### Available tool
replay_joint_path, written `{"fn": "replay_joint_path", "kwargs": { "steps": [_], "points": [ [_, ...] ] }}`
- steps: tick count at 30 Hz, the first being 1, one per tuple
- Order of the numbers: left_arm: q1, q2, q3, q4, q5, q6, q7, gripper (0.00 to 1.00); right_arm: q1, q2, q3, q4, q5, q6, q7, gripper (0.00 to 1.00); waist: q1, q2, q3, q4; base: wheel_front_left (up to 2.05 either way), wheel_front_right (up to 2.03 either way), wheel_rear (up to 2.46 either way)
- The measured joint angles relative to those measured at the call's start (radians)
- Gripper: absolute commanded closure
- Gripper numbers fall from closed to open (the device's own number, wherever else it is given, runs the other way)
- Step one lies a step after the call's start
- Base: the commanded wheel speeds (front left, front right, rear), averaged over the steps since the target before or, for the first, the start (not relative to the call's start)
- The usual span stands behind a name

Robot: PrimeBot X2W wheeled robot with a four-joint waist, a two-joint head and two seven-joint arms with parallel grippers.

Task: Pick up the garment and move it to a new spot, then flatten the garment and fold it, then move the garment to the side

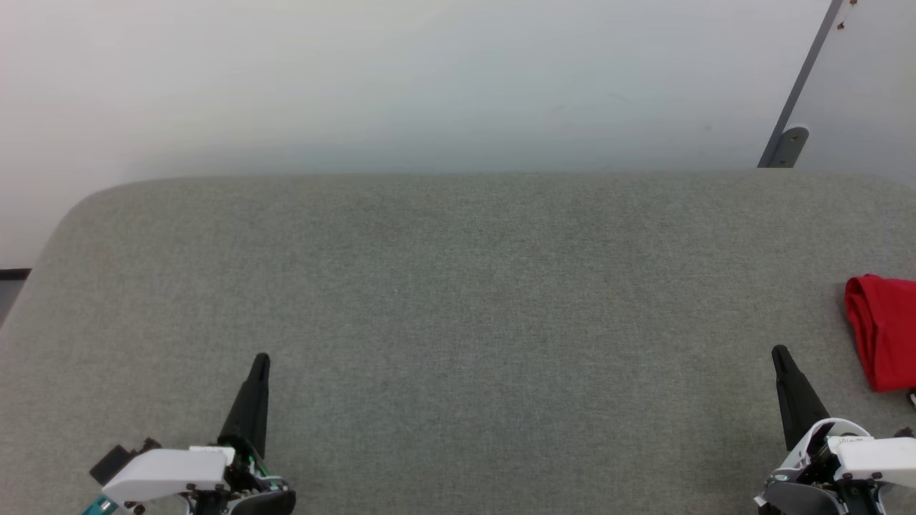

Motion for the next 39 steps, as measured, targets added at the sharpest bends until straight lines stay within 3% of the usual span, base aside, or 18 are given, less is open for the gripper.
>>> {"fn": "replay_joint_path", "kwargs": {
  "steps": [39],
  "points": [
    [0.000,-0.004,0.006,0.000,0.007,0.000,0.005,1.00,0.000,0.000,0.000,0.000,0.000,0.000,0.000,1.00,0.0000,0.0000,0.000,0.000,0.00,0.00,0.00]
  ]
}}
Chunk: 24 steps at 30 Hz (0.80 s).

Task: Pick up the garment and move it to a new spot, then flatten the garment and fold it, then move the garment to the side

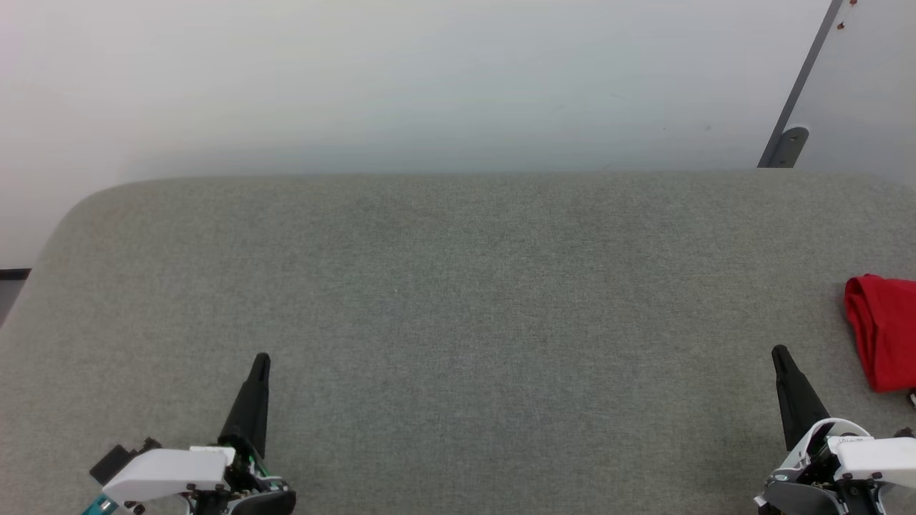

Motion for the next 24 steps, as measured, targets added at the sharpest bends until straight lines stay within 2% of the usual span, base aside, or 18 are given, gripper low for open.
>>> {"fn": "replay_joint_path", "kwargs": {
  "steps": [24],
  "points": [
    [0.000,-0.001,0.002,0.000,0.001,0.000,0.001,1.00,0.000,0.000,0.000,0.000,0.000,0.000,0.000,1.00,0.0000,0.0000,0.000,0.000,0.00,0.00,0.00]
  ]
}}
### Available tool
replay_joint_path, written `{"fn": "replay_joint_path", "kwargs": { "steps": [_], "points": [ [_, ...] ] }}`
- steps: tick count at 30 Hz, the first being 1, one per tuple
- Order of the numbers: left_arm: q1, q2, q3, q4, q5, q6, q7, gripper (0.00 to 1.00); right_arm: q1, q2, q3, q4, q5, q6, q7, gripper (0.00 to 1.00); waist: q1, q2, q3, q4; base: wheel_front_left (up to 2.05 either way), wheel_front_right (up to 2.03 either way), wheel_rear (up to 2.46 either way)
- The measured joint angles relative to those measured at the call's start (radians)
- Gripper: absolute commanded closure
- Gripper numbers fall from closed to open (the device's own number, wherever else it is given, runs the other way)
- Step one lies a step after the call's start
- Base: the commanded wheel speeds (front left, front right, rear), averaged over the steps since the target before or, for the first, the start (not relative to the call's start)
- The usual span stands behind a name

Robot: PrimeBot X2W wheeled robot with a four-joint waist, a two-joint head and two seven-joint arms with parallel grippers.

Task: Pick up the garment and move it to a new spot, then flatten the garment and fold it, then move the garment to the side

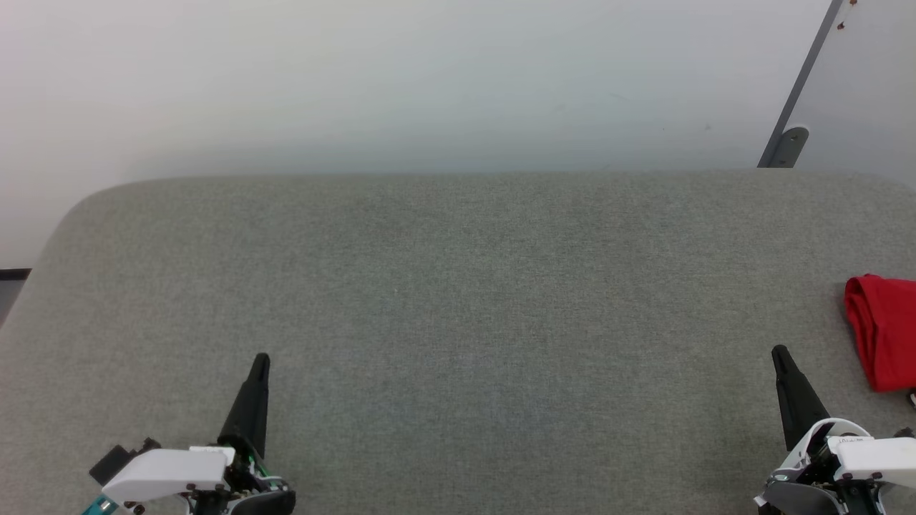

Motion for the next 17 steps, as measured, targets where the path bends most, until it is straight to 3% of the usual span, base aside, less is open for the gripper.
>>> {"fn": "replay_joint_path", "kwargs": {
  "steps": [17],
  "points": [
    [0.000,-0.001,0.001,0.000,0.000,0.000,0.000,1.00,0.000,0.000,0.000,0.000,0.000,0.000,0.000,1.00,0.0000,0.0001,0.000,0.000,0.00,0.00,0.00]
  ]
}}
